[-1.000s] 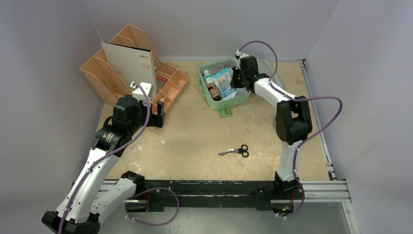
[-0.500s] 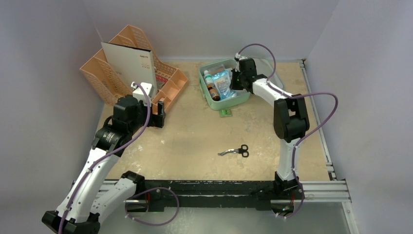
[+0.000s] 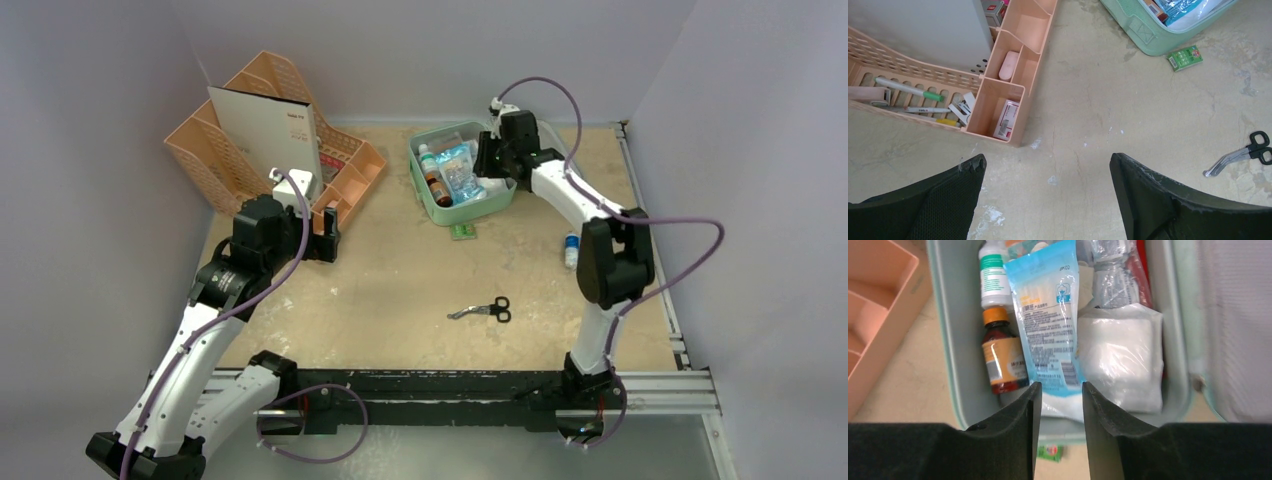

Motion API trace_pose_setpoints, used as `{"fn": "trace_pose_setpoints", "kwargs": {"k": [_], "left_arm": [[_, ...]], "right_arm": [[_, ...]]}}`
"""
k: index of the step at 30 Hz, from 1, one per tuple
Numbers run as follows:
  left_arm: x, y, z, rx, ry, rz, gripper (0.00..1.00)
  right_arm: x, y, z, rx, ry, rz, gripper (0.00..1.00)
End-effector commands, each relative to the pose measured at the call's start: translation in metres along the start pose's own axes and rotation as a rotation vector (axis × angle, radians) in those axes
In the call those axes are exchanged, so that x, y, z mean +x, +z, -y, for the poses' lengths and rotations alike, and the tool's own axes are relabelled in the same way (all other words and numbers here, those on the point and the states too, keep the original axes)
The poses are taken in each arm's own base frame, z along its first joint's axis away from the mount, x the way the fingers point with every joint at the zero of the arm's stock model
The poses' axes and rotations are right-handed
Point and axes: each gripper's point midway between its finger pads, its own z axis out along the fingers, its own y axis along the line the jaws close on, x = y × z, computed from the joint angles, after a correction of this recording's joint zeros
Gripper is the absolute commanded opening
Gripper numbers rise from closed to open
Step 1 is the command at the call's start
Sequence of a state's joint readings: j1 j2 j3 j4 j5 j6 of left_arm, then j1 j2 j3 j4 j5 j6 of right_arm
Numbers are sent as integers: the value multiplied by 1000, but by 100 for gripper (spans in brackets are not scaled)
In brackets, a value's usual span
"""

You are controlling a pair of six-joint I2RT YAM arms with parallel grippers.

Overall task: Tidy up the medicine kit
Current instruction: Place the medical item at the medicine box, then pick up the medical item at the center of the board.

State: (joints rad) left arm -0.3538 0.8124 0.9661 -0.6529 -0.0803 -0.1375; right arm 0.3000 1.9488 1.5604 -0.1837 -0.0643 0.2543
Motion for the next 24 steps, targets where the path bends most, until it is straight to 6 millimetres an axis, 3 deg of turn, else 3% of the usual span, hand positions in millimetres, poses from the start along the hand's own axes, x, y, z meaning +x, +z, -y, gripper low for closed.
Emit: {"fn": "trace_pose_setpoints", "kwargs": {"k": [1, 5, 8, 13, 16, 24], "left_arm": [[-3, 1, 2, 16, -2, 20, 93], [-3, 3, 4, 23, -3, 13, 93], [-3, 3, 5, 27, -5, 15, 94], [-4, 1, 5, 31, -10, 22, 94], [-4, 1, 6, 35, -10, 23, 94], [-5, -1, 8, 44, -14, 29, 94]], "right_arm": [[-28, -62, 6, 59, -62, 118, 39], [-22, -104, 33, 215, -86, 136, 40], [-5, -133, 58, 353, -121, 101, 42], [23, -159, 90, 477, -176, 53, 48], [43, -158, 108, 522, -155, 5, 49], [106, -130, 152, 481, 66, -213, 53]]}}
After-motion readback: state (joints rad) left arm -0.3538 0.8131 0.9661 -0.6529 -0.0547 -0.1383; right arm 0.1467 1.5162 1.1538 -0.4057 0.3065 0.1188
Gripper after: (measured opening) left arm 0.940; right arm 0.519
